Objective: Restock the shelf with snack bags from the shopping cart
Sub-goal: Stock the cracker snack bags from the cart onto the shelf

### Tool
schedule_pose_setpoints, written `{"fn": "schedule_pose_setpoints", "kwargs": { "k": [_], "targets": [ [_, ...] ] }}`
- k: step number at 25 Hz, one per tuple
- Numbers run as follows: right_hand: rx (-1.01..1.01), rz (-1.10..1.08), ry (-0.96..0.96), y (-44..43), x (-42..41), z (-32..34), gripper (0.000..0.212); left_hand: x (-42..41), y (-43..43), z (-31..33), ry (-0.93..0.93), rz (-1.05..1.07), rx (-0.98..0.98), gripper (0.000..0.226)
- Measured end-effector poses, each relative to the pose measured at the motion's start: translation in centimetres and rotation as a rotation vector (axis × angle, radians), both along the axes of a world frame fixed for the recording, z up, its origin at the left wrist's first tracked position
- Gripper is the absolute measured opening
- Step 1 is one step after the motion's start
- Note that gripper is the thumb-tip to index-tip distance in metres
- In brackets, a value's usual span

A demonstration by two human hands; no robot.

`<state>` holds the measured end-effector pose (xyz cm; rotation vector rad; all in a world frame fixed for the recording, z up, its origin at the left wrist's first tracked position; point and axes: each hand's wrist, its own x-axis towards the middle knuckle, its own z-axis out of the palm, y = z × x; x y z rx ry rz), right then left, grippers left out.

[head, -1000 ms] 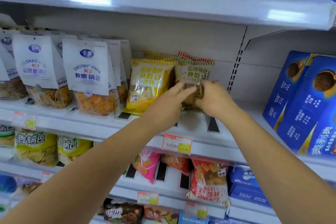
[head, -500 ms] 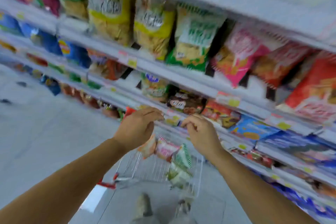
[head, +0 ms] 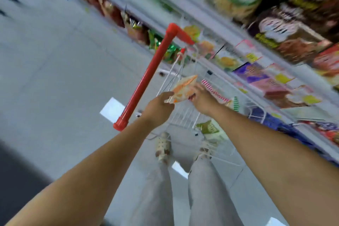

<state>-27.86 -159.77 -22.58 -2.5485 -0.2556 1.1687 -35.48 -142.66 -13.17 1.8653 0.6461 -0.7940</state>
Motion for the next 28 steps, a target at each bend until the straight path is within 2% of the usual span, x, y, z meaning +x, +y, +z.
{"fn": "schedule_pose_setpoints", "kwargs": {
  "k": [3, 5, 8, 10, 12, 15, 16, 18, 20, 23, 25, 26, 28],
  "targets": [
    [-0.083, 0.146, -0.096, 2.1, 3.0, -4.4, 0.075, -0.2, -0.2, -2.6, 0.051, 0.122, -0.094, 0.046],
    [-0.150, 0.167, -0.154, 2.9, 4.1, -6.3, 0.078, -0.4, -0.6, -3.9, 0.089, 0.157, -0.120, 0.050],
    [-0.216, 0.239, -0.270, 2.7, 3.9, -8.1, 0.060, -0.8, -1.0, -5.7, 0.114, 0.233, -0.167, 0.052],
    [-0.176, 0.301, -0.324, 1.5, 3.7, -8.1, 0.045, -1.1, -1.2, -6.6, 0.077, 0.284, -0.195, 0.057],
    [-0.057, 0.252, -0.318, -0.2, 3.5, -6.4, 0.032, -1.2, -1.5, -6.9, 0.064, 0.233, -0.192, 0.070],
    [0.002, 0.197, -0.325, -3.4, 3.9, -1.1, 0.033, -1.3, -2.0, -6.0, 0.023, 0.053, -0.130, 0.100],
    [0.026, 0.163, -0.276, -4.6, 4.2, 1.3, 0.032, -1.2, -2.3, -5.6, -0.007, 0.001, -0.102, 0.108],
    [0.197, -0.040, -0.004, -7.3, 4.2, 5.9, 0.019, -0.6, -3.1, -4.5, -0.058, -0.074, -0.083, 0.117],
    [0.376, -0.215, 0.248, -8.7, 3.5, 9.2, 0.008, 0.1, -3.5, -4.0, -0.072, -0.107, -0.152, 0.112],
    [0.486, -0.427, 0.222, -9.5, 2.2, 8.6, 0.009, 0.5, -3.9, -4.0, -0.044, -0.152, -0.209, 0.065],
    [0.404, -0.679, 0.101, -10.7, 1.0, 5.6, 0.024, -0.1, -4.0, -4.7, -0.005, -0.071, -0.192, 0.049],
    [0.243, -0.685, 0.066, -11.6, 0.2, 3.5, 0.030, -0.6, -4.1, -5.1, 0.020, -0.014, -0.199, 0.051],
    [-0.175, -0.445, 0.104, -13.4, -3.2, -0.9, 0.033, -1.3, -4.0, -6.0, 0.074, 0.085, -0.208, 0.063]
  ]
}}
